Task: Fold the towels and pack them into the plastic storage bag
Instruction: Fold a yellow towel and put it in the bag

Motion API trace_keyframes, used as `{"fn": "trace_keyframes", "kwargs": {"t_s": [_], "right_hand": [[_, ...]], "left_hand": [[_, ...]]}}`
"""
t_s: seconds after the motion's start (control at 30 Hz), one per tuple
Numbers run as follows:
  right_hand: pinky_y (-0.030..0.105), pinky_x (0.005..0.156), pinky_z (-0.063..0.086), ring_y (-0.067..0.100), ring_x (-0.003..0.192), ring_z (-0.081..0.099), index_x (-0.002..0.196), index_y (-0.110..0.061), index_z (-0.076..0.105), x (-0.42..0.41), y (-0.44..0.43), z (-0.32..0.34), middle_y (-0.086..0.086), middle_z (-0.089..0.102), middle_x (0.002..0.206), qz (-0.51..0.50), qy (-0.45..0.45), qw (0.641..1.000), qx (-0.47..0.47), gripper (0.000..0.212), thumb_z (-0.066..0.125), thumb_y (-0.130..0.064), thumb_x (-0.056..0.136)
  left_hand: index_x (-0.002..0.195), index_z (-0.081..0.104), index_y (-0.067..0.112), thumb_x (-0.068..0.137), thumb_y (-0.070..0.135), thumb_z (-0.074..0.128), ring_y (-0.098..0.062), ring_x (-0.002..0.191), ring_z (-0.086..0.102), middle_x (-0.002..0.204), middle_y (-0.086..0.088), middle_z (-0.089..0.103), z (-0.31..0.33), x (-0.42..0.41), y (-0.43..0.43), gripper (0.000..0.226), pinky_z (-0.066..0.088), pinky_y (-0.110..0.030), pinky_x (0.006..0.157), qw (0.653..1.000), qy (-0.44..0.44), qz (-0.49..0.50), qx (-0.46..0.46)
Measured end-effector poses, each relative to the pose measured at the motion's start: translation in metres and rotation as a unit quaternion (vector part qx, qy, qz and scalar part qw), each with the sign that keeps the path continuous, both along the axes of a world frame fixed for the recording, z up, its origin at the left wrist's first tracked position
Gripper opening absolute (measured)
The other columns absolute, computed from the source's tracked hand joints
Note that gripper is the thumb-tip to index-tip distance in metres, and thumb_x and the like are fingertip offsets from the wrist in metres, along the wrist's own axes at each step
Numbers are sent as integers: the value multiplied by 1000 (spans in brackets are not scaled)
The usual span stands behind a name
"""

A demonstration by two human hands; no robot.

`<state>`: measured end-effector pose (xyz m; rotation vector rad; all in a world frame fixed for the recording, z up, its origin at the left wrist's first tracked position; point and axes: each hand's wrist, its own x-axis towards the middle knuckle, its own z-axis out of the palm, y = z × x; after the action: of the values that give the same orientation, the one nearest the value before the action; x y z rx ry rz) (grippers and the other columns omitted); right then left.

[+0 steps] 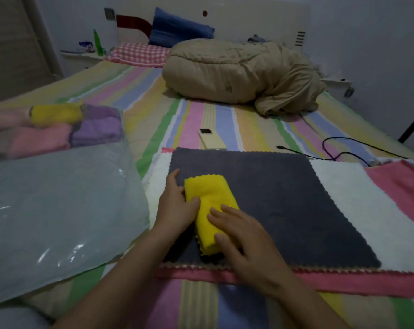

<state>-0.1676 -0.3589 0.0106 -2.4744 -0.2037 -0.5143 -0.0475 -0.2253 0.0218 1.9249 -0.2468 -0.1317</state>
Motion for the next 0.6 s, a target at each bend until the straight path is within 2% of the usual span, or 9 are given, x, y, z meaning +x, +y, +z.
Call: {"fn": "trace_keyframes", "kwargs": {"t_s": [0.07,0.13,0.17,0.27,0.33,0.4,0.47,0.53,0.6], "right_hand": [[29,96,43,6,114,54,113,-22,69,11,-5,12,-11,65,118,-61,-2,992,108,46,43,-54,93],[30,90,46,12,110,56,122,-21,60,24,-15,19,-7,60,119,-148,47,981,120,35,57,-38,91],[31,90,46,14,111,55,130,-21,51,30,-20,21,-5,56,122,-183,118,970,112,45,62,-35,89],[29,86,46,15,106,58,137,-19,43,46,-25,26,-3,59,117,-217,271,927,142,64,70,-35,81],[29,81,49,14,98,61,128,-14,54,56,-26,31,0,63,111,-211,317,910,164,55,71,-34,79],[28,72,50,12,88,62,117,-12,61,62,-25,41,1,65,106,-204,366,891,176,46,71,-38,80],[26,67,50,12,82,61,112,-11,61,65,-21,50,3,64,103,-201,409,867,201,45,70,-41,80],[27,62,49,14,80,62,107,-12,59,63,-14,56,4,63,99,-195,419,857,226,39,70,-39,81],[30,66,52,18,81,64,105,-12,60,57,-5,58,5,66,97,-186,391,850,301,28,68,-29,84]], "left_hand": [[151,17,21,80,4,57,-24,126,46,143,-5,44,2,-1,-4,83,41,-42,103,984,-151,6,91],[152,17,19,82,5,49,-22,143,25,157,-5,24,9,-4,-10,78,26,-39,115,950,-289,0,115],[152,17,18,85,12,43,-21,146,17,159,-5,18,12,-4,-13,72,19,-40,118,935,-322,-34,146],[154,4,18,87,44,-2,-18,149,-5,162,-3,0,2,-7,-19,72,-1,-45,120,853,-317,-172,377],[153,-6,19,77,57,-23,-15,147,-13,161,0,-10,-17,-3,-19,87,-7,-44,119,832,-283,-221,423],[153,-6,20,78,59,-20,-10,146,-15,161,3,-11,-28,8,-16,85,-6,-42,119,846,-262,-249,393],[153,1,21,91,55,-1,-2,144,-12,160,7,-6,-23,16,-7,71,-2,-39,120,885,-212,-284,301],[152,15,20,98,43,21,-1,145,5,160,8,9,-9,15,10,60,8,-33,120,934,-157,-271,169],[145,36,22,95,35,32,-3,139,30,154,7,32,9,4,37,52,25,-25,115,957,-174,-216,80]]}}
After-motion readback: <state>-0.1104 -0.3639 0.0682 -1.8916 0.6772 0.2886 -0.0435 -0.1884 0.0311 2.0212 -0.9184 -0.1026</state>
